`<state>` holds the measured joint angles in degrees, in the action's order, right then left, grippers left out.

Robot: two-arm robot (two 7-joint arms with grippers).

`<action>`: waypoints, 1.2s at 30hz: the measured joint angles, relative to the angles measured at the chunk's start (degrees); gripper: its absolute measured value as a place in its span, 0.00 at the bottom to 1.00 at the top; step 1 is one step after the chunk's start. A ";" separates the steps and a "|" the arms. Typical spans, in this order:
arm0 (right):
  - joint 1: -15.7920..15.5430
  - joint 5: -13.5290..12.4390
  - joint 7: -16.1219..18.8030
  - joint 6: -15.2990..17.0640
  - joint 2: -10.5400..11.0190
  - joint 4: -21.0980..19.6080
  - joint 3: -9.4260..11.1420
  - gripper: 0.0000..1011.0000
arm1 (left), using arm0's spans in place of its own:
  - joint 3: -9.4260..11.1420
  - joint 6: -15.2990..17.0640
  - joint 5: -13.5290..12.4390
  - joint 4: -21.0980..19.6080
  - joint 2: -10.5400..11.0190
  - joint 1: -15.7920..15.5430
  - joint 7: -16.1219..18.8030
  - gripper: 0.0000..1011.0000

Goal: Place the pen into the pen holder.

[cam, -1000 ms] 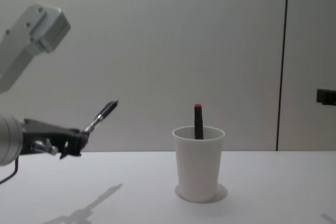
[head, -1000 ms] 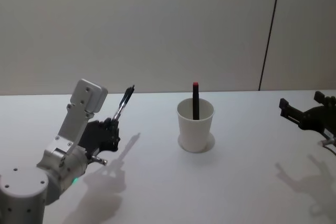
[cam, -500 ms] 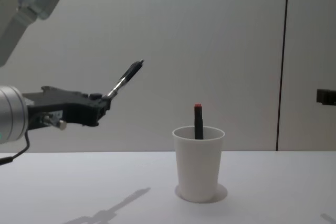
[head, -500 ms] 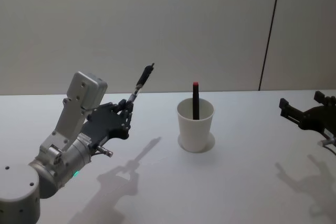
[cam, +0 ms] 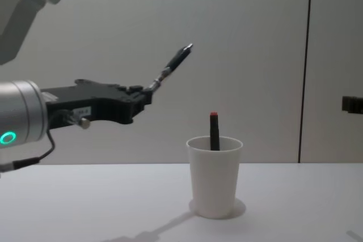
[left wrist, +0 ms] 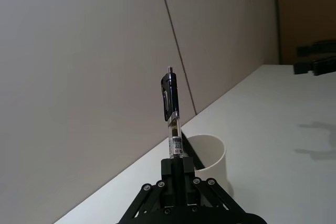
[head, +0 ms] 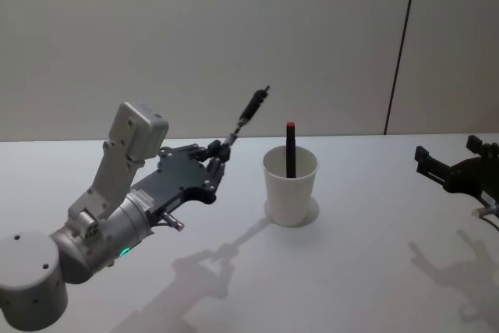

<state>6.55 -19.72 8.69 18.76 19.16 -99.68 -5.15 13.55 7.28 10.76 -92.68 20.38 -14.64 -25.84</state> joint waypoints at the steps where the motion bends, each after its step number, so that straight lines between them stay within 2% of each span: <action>1: 0.00 0.00 0.00 0.00 0.00 0.00 0.00 0.99 | 0.14 -0.40 0.11 0.40 -0.17 -0.35 -1.04 0.13; 15: 0.00 0.00 0.00 0.00 0.00 0.00 0.00 0.99 | 1.79 -2.20 0.21 3.71 -2.21 -3.56 -7.08 0.13; 36: 0.00 0.00 0.00 0.00 0.00 0.00 0.00 0.99 | 4.76 -2.89 -0.26 7.35 -5.71 -7.04 -10.80 0.13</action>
<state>6.55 -19.72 8.69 18.77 19.16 -99.68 -5.15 18.31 4.39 10.50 -85.33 14.67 -21.68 -36.64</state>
